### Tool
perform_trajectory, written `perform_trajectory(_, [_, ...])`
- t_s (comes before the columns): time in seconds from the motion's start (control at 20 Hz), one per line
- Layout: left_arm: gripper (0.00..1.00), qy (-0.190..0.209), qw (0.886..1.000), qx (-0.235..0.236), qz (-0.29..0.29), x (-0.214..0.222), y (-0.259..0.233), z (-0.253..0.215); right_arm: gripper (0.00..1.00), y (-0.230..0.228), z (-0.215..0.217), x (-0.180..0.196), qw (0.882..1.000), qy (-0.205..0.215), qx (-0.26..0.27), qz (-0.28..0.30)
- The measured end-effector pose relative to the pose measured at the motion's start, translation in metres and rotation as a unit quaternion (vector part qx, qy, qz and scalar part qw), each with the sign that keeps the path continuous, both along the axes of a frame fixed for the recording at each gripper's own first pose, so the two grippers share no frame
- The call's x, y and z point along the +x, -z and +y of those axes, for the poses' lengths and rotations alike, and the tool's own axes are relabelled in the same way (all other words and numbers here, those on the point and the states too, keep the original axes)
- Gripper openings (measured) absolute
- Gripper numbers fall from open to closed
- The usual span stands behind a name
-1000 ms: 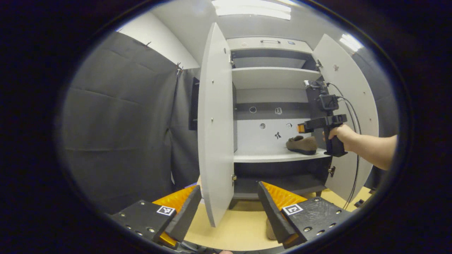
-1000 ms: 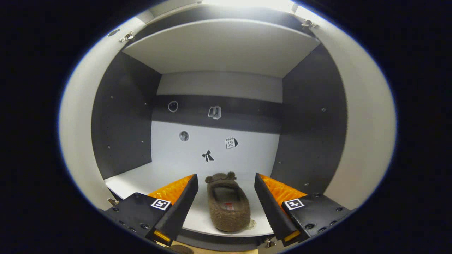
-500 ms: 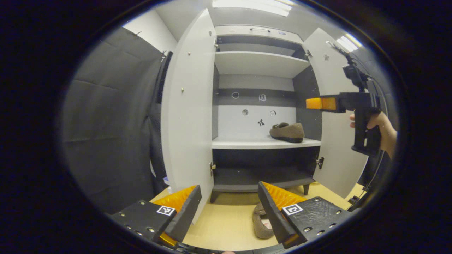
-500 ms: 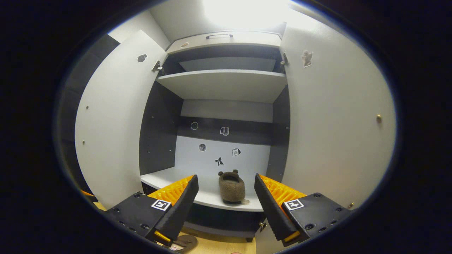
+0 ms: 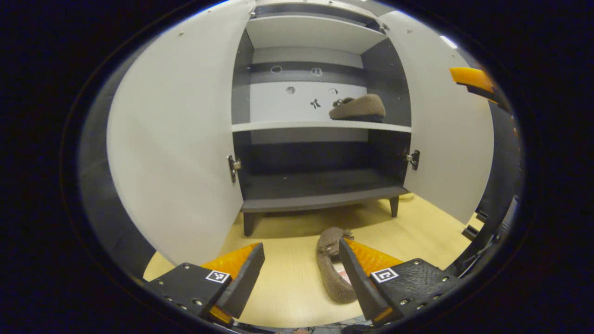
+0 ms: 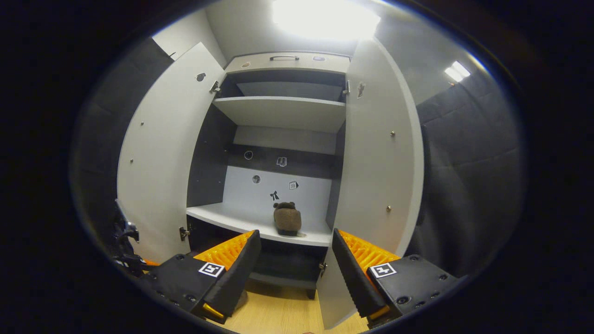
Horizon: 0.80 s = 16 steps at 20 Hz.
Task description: Grab one shoe with the right hand and put it into the shoe cabinet, grab the other shoe with the left hand and put it into the shoe cabinet; then close the right door with the right hand and the left door with the left hand.
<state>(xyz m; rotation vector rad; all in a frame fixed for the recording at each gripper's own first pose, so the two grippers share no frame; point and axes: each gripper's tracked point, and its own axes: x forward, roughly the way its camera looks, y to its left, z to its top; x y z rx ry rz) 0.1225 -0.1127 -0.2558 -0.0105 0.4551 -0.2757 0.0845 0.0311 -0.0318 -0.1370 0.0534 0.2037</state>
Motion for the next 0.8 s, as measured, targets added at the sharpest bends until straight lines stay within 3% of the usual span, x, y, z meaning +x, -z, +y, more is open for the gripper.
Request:
perform_trajectory(0.5, [0.95,0.041,0.989,0.03,0.137,0.019,0.098,-0.038,0.97,0.028,-0.051,-0.03,0.998,0.047,0.014,0.038])
perform_trajectory(0.6, [1.0,0.038,0.984,0.052,0.167,0.018,0.116,-0.037,0.98,0.034,-0.057,-0.033,0.997,0.053,0.011,0.051])
perform_trajectory(0.75, [0.92,0.041,0.974,0.082,0.209,0.017,0.141,-0.036,0.97,0.038,-0.065,-0.034,0.997,0.059,0.012,0.058])
perform_trajectory(0.8, [1.0,0.048,0.971,0.081,0.218,0.015,0.141,-0.038,0.98,0.04,-0.067,-0.035,0.996,0.061,0.011,0.06])
